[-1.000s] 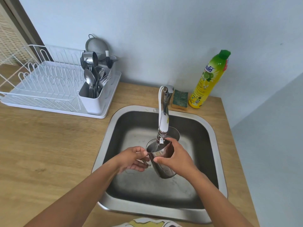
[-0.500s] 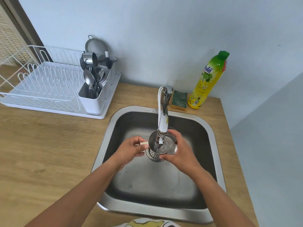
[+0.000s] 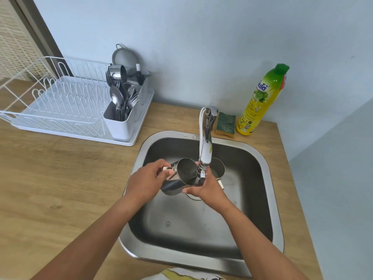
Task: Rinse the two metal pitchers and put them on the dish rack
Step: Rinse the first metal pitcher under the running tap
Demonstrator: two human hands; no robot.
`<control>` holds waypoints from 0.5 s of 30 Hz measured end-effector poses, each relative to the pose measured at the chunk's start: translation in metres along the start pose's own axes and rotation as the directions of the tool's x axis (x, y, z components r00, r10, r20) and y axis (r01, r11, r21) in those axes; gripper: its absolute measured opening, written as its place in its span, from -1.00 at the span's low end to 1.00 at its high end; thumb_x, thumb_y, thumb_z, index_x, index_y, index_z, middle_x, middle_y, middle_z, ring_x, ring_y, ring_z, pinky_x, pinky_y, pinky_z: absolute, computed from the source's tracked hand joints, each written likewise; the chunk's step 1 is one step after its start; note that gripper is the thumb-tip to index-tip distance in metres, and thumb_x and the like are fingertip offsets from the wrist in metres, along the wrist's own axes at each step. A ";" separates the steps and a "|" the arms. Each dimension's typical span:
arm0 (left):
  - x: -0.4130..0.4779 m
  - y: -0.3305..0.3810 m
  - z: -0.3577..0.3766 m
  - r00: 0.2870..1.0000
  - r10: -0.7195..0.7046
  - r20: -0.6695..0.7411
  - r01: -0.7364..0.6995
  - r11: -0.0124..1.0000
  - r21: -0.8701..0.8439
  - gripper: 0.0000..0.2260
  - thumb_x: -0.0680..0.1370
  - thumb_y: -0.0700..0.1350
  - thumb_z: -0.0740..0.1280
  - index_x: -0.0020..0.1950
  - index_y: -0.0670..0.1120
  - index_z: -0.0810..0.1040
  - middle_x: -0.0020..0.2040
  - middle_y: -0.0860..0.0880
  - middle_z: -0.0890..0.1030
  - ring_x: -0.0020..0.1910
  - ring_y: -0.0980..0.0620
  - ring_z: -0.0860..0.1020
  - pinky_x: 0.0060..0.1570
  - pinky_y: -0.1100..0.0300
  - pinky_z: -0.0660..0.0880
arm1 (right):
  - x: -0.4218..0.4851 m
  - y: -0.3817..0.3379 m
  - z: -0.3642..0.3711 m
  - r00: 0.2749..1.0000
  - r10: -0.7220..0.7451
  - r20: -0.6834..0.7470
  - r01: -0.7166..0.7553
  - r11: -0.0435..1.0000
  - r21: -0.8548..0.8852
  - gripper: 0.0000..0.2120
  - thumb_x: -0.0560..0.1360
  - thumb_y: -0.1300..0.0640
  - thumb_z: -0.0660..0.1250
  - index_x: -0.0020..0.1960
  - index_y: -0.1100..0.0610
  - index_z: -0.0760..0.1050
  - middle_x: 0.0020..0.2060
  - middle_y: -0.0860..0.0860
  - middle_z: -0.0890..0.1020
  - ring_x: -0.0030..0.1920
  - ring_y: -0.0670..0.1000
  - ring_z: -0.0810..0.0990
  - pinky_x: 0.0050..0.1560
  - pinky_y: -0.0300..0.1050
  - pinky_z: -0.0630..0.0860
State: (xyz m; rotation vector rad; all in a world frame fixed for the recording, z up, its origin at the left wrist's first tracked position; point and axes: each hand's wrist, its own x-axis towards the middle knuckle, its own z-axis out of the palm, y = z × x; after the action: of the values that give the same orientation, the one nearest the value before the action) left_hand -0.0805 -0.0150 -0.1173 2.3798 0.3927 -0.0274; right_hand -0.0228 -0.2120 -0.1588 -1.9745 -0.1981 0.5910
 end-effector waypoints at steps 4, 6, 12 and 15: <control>-0.001 -0.003 -0.006 0.999 -0.016 0.046 0.011 0.993 0.117 -0.86 0.61 0.16 0.18 0.04 0.19 0.51 -0.13 0.15 0.66 -0.14 0.08 0.59 -0.16 0.13 0.45 | -0.002 0.005 0.003 0.997 0.042 0.060 -0.045 0.998 0.041 -0.21 0.14 -0.06 0.68 0.28 -0.11 0.39 0.13 -0.08 0.67 0.18 -0.03 0.63 0.30 0.11 0.53; -0.002 -0.010 -0.004 0.994 -0.042 0.099 0.036 0.998 0.057 -0.85 0.61 0.17 0.17 0.00 0.19 0.50 -0.17 0.19 0.67 -0.18 0.12 0.63 -0.12 0.12 0.51 | -0.006 0.007 0.002 0.995 0.065 0.082 -0.068 0.997 0.040 -0.32 0.19 0.01 0.67 0.23 -0.05 0.46 0.07 -0.07 0.70 0.11 -0.07 0.66 0.26 0.07 0.55; -0.009 -0.017 0.017 0.923 -0.165 0.347 0.295 0.884 -0.363 -0.80 0.63 0.06 0.21 -0.03 0.01 0.56 -0.15 0.01 0.73 -0.29 0.07 0.67 -0.31 0.22 0.49 | -0.024 0.009 -0.011 0.981 0.161 0.111 -0.167 0.985 0.046 -0.30 0.28 0.01 0.63 0.32 0.02 0.39 0.10 -0.10 0.64 0.11 -0.14 0.60 0.03 -0.31 0.55; -0.010 -0.020 0.029 0.871 -0.166 0.463 0.382 0.821 -0.424 -0.76 0.66 0.02 0.18 0.02 -0.11 0.52 -0.09 -0.06 0.73 -0.27 -0.01 0.66 -0.29 0.18 0.50 | -0.034 0.005 -0.023 0.984 0.147 0.097 -0.146 0.989 -0.012 -0.36 0.33 0.02 0.60 0.30 -0.02 0.36 0.06 -0.17 0.58 0.06 -0.21 0.56 -0.16 -0.48 0.46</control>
State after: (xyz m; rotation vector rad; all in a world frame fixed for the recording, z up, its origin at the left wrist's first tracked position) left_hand -0.0930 -0.0230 -0.1507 1.7160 0.4766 -0.4957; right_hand -0.0415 -0.2453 -0.1443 -1.9778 -0.1150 0.7845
